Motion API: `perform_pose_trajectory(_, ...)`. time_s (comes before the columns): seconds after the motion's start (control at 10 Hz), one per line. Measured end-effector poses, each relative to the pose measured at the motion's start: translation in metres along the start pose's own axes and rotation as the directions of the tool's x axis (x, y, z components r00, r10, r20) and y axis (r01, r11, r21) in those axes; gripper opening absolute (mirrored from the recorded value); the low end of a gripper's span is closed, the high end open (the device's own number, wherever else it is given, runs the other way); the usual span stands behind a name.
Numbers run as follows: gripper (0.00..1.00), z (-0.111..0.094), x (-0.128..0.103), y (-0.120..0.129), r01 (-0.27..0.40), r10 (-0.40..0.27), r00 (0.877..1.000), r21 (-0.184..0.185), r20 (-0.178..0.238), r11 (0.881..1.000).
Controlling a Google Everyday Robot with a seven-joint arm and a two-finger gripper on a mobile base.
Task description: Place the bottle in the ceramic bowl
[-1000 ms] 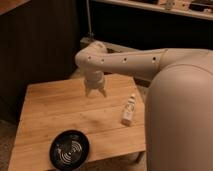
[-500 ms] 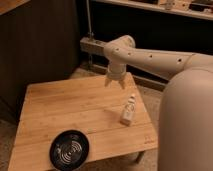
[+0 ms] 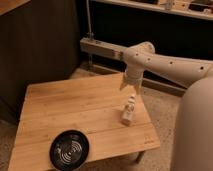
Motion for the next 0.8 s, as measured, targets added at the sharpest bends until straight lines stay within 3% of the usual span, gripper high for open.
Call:
perform_pose_trajectory(0.4, 0.65, 0.044, 0.006, -0.036, -0.03, 0.03, 1.0, -0.01, -0.002, 1.0)
perform_pose_trajectory(0.8, 0.65, 0.076, 0.011, -0.036, -0.024, 0.023, 0.999, -0.035, -0.031, 0.999)
